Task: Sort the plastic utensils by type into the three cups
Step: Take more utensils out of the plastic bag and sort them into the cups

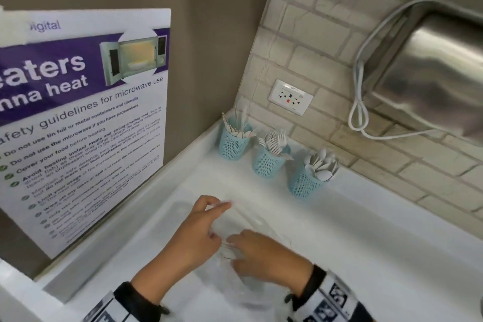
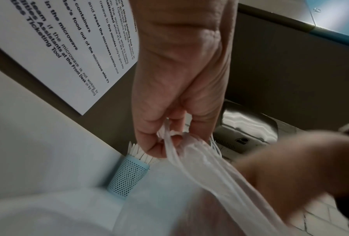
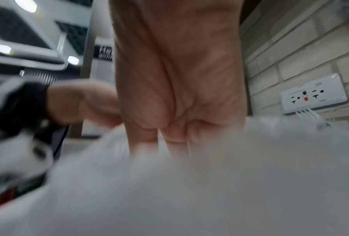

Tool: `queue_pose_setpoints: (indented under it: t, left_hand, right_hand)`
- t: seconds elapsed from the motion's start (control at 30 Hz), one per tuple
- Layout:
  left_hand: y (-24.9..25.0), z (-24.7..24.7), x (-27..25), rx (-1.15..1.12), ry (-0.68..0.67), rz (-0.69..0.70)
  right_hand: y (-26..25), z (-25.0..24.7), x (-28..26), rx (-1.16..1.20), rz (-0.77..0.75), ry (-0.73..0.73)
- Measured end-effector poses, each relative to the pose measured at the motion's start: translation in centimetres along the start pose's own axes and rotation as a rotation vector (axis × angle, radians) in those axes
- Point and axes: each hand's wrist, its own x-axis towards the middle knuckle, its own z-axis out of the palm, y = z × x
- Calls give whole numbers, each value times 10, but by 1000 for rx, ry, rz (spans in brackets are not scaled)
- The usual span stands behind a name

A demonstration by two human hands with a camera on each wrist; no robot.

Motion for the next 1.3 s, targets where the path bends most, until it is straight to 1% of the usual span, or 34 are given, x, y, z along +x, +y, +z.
queue_pose_setpoints:
  t: [0.07,0.17,0.27,0.4,0.47,0.57,0.67,0.93,1.03,1.1,1.23,1.3]
  left_hand:
    - [1,1,-2,-4,-16,0]
    - [0,1,-2,-14,-9,3]
    - [-3,0,-2,-10,-2,2]
    - [-5,-1,-3,-41,14,-7]
    - [-5,0,-4,-43,10,-4]
    - [-4,1,-4,-41,-1,-6]
    - [-5,1,-5,-47,-7,-4]
    - [-6,1,-5,-56,0,-15]
    - [-5,2,-4,-42,2,-11]
    - [-6,2,-4,-29,-7,-13]
    - [-4,-1,-5,16,-13,-35]
    - [0,-1,-5,175,58,-69]
  right_hand:
    - [6,27,7,-97,102,-50]
    - [8,44,12,-187,152,32]
    - [7,46,14,-196,142,117]
    - [7,40,18,-175,145,177]
    - [9,40,18,-162,113,173]
    - [8,45,15,-203,81,124]
    - [7,47,15,-179,74,132]
    - [14,31,7,-63,101,298]
    - [15,17,-1,31,122,325]
    - [14,6,-10,129,108,370]
    - [10,-16,-31,442,63,538]
    - [4,-29,-42,622,12,648]
